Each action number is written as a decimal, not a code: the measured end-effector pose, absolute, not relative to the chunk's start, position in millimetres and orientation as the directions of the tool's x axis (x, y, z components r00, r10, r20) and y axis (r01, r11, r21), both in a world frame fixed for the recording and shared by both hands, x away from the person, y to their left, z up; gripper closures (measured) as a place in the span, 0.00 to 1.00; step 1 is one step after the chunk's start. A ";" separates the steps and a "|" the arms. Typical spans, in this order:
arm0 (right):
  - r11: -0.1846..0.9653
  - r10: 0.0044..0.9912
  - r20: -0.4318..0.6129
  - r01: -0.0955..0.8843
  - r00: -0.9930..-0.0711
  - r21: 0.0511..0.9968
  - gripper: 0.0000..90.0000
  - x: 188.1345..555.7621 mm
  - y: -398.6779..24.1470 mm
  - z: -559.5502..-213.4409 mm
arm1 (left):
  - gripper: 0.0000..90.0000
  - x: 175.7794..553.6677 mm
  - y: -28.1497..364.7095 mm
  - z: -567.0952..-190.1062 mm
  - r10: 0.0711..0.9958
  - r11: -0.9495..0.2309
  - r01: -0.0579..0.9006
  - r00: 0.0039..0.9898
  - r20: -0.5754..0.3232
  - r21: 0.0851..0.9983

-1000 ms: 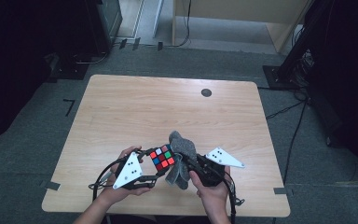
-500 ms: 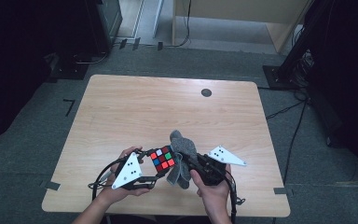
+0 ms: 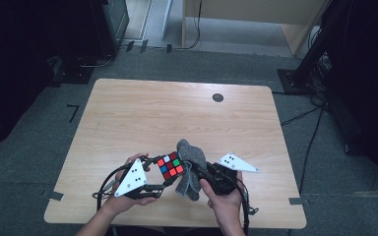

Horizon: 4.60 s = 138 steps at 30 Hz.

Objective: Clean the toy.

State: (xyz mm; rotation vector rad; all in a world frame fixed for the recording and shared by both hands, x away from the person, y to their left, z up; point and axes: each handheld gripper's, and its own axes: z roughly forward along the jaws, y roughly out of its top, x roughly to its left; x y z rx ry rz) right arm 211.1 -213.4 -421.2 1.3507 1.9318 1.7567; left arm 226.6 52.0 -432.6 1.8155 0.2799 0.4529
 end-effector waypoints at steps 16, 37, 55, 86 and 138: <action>-0.017 0.743 0.337 0.486 -0.579 0.874 0.84 215.1 -197.1 -445.3 | 0.38 237.4 80.4 -413.6 0.466 -0.148 0.015 0.883 0.057 0.989; 0.103 0.655 0.208 0.359 -0.727 0.928 0.84 202.4 -161.3 -454.3 | 0.38 238.9 60.2 -421.4 0.436 -0.167 0.119 0.899 -0.035 0.979; 0.031 0.592 0.309 0.404 -0.745 0.914 0.81 209.6 -167.7 -464.0 | 0.38 243.7 61.8 -425.8 0.458 -0.174 0.151 0.887 -0.056 0.973; 0.082 0.870 0.127 0.394 -0.476 0.915 0.41 231.0 -210.4 -473.1 | 0.38 253.4 67.8 -425.3 0.518 -0.181 0.186 0.853 -0.067 0.966; 0.242 0.821 -0.127 0.138 -0.556 0.960 0.39 199.4 -178.4 -446.0 | 0.20 262.8 67.0 -417.5 0.388 -0.043 0.374 0.861 -0.330 0.926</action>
